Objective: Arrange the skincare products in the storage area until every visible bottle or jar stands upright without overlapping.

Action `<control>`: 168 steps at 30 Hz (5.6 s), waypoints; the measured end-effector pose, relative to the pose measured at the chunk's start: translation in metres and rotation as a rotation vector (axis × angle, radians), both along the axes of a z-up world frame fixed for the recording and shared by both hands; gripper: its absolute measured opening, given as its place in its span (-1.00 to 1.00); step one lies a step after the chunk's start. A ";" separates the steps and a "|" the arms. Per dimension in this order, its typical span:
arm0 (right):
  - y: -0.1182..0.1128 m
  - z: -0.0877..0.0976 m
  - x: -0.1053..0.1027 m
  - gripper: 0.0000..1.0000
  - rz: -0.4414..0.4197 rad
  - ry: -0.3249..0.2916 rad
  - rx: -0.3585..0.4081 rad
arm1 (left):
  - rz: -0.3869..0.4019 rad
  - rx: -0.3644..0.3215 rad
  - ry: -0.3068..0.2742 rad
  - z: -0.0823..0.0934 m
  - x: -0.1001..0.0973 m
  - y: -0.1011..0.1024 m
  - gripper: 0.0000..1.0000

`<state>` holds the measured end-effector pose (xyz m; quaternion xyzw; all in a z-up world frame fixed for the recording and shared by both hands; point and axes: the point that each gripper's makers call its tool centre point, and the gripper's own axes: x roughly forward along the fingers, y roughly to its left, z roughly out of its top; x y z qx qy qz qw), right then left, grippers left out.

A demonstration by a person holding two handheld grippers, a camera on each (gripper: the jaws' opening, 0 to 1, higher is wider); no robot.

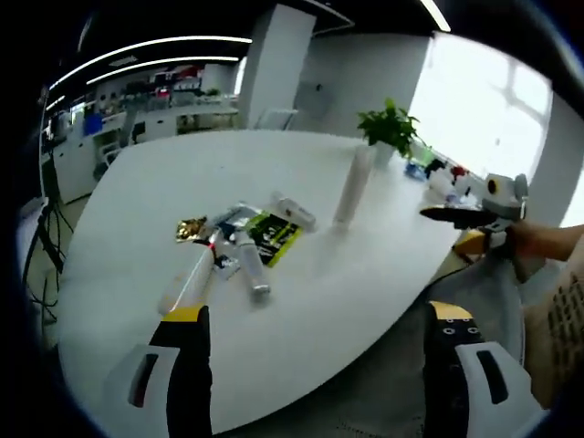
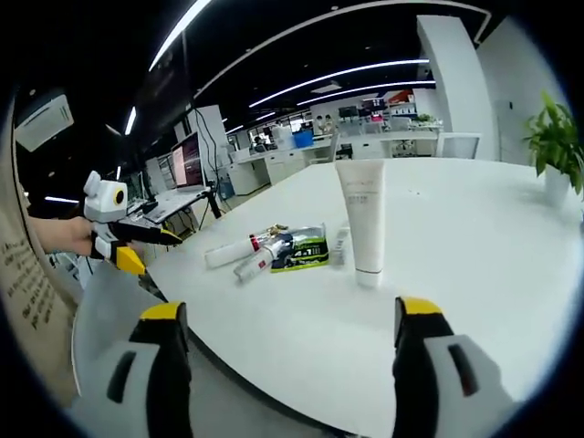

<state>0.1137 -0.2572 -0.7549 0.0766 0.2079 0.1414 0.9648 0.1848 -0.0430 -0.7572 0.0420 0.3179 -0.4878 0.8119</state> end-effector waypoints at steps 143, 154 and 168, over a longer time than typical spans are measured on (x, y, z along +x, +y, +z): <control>0.004 -0.036 -0.003 0.52 0.007 0.203 -0.091 | -0.103 0.549 0.165 -0.081 0.150 -0.003 -0.52; 0.009 -0.032 -0.004 0.49 0.029 0.186 -0.091 | -0.110 0.472 0.143 -0.054 0.124 -0.016 -0.52; 0.007 0.004 0.004 0.35 -0.010 0.086 -0.030 | -0.128 0.374 0.074 -0.012 0.087 -0.041 -0.52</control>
